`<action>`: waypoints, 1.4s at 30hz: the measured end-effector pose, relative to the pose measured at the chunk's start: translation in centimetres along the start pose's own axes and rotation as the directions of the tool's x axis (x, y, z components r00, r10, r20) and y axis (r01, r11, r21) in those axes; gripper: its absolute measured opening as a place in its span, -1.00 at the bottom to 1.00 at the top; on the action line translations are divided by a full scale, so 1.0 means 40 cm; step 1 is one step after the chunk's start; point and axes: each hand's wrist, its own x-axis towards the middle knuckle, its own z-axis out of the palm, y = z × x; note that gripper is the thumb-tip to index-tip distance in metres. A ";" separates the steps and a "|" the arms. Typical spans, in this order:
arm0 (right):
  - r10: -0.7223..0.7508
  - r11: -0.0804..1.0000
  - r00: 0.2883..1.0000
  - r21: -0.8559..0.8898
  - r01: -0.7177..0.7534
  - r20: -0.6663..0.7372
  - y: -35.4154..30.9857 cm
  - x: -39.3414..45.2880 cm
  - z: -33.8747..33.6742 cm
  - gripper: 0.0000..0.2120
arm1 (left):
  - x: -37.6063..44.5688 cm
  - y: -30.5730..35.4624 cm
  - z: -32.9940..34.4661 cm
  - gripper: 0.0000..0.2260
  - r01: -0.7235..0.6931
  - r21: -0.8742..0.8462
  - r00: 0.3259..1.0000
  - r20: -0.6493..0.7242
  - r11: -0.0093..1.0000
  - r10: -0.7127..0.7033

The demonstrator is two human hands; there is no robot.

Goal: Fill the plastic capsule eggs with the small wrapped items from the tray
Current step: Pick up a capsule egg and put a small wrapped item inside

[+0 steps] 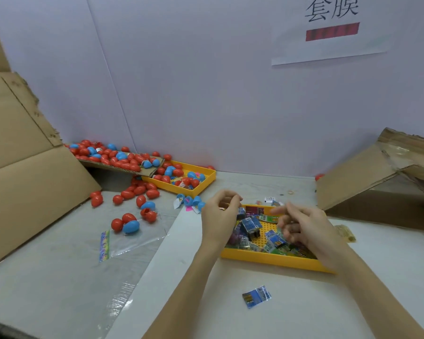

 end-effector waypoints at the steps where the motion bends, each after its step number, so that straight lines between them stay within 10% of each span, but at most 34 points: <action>1: -0.007 0.999 1.000 -0.039 0.008 0.013 0.006 -0.001 0.004 -0.63 | 0.008 -0.007 -0.008 -0.87 0.039 -0.017 0.999 -0.022 0.999 -0.039; 5: -0.023 0.995 1.000 -0.096 0.023 0.004 0.011 0.005 0.000 -0.66 | 0.083 -0.037 -0.058 -0.79 0.181 -0.021 0.969 -0.168 0.983 -0.182; 8: -0.028 0.992 1.000 -0.120 0.029 0.008 0.017 0.006 0.007 -0.67 | 0.164 -0.077 -0.120 -0.81 0.204 0.324 0.964 -0.228 0.924 -0.133; 14: -0.029 0.992 0.999 -0.121 0.031 0.016 0.023 0.010 0.006 -0.67 | 0.270 -0.170 -0.261 -0.81 0.241 0.906 0.970 -0.221 0.349 -0.097; 19: -0.032 0.987 0.999 -0.157 0.036 0.031 0.020 0.011 0.006 -0.68 | 0.305 -0.216 -0.331 -0.78 0.081 0.970 0.992 -0.057 0.229 -0.113; 25: -0.109 0.944 0.994 -0.316 0.092 -0.034 0.025 0.004 0.008 -0.75 | 0.328 -0.219 -0.344 -0.78 -0.007 0.944 0.984 0.065 0.329 -0.166; 29: -0.335 0.620 0.940 -0.767 0.165 -0.068 0.033 -0.006 0.021 -0.95 | 0.324 -0.204 -0.322 -0.78 0.011 0.905 0.988 0.057 0.425 -0.146; 34: -0.257 0.404 0.966 -0.911 0.082 -0.027 0.033 -0.004 0.040 -0.77 | 0.233 -0.142 -0.247 -0.81 0.090 0.663 0.988 -0.156 0.743 0.019; 38: -0.251 0.438 0.967 -0.895 0.082 -0.034 0.036 -0.001 0.037 -0.88 | 0.094 -0.057 -0.141 -0.83 -0.053 0.309 0.993 -0.088 0.950 0.084; 42: -0.282 0.536 0.958 -0.836 0.117 -0.047 0.036 -0.005 0.032 -0.90 | 0.015 0.016 -0.037 -0.82 -0.127 0.042 0.957 0.266 0.991 0.111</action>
